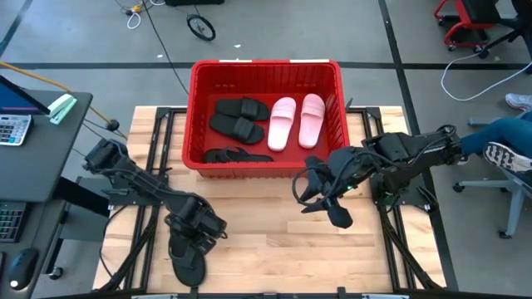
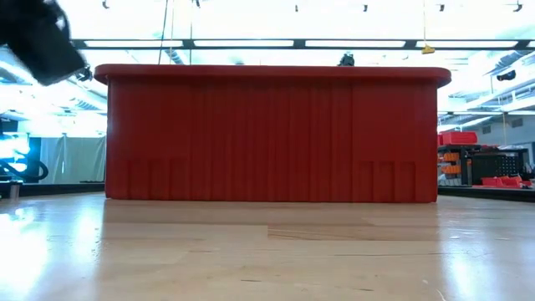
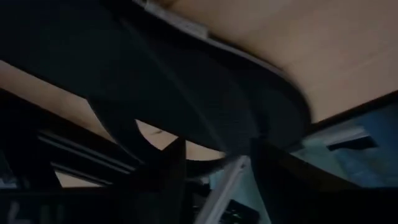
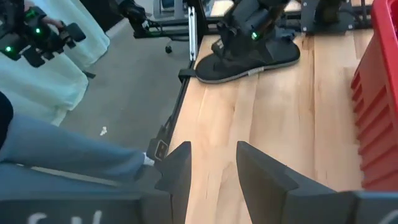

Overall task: Pick and place slides into bin
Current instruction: Put the black slides into the red bin

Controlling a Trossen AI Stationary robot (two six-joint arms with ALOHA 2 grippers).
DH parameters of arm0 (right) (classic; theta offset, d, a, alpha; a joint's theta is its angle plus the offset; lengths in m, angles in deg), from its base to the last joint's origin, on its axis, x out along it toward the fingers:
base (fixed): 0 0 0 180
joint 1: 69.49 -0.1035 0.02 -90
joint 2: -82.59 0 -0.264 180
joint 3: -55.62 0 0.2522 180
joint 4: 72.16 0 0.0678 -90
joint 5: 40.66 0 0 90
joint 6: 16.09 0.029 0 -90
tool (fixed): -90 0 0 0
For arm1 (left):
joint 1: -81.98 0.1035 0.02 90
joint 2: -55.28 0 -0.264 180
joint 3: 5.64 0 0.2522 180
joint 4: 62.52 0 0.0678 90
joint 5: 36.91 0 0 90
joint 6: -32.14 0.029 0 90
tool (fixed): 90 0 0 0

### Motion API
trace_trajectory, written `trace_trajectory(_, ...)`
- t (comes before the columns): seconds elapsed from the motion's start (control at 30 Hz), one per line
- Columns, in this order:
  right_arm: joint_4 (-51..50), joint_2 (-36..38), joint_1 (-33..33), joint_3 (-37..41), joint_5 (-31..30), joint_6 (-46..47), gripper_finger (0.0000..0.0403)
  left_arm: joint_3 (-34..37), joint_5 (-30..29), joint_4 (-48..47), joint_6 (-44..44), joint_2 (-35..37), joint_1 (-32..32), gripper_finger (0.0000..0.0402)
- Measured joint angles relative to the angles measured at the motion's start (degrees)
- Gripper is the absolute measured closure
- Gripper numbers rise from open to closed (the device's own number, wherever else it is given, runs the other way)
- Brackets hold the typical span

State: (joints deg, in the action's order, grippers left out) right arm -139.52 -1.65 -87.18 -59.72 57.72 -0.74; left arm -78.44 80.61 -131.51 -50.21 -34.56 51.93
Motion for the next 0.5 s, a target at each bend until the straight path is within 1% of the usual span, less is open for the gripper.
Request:
trace_trajectory(0.1, -1.3, 0.0, -0.6, 0.0, -0.1, 0.0, 0.0270, 3.2, 1.1, 2.2, -1.1, 0.0, -0.7, 0.0196)
trace_trajectory(0.17, -1.3, 0.0, -0.9, 0.0, -0.1, 0.0, 0.0270, 4.6, 2.3, 5.5, -1.9, 0.0, -0.8, 0.0185)
trace_trajectory(0.23, -1.3, 0.0, -1.2, 0.0, 0.0, 0.0, 0.0270, 5.9, 2.8, 11.4, -2.6, 0.0, -1.0, 0.0179)
trace_trajectory(0.37, -1.3, 0.0, -1.3, 0.0, 0.0, 0.0, 0.0270, 7.6, 2.5, 26.7, -3.2, 0.0, -1.1, 0.0181)
trace_trajectory(0.4, -1.3, 0.0, -1.3, 0.0, -0.2, 0.0, 0.0270, 7.9, 1.8, 28.0, -3.4, 0.0, -1.1, 0.0184)
trace_trajectory(0.5, -1.3, 0.0, -1.3, 0.0, -1.5, 0.0, 0.0270, 8.0, -1.0, 27.5, -4.0, -0.2, -1.1, 0.0192)
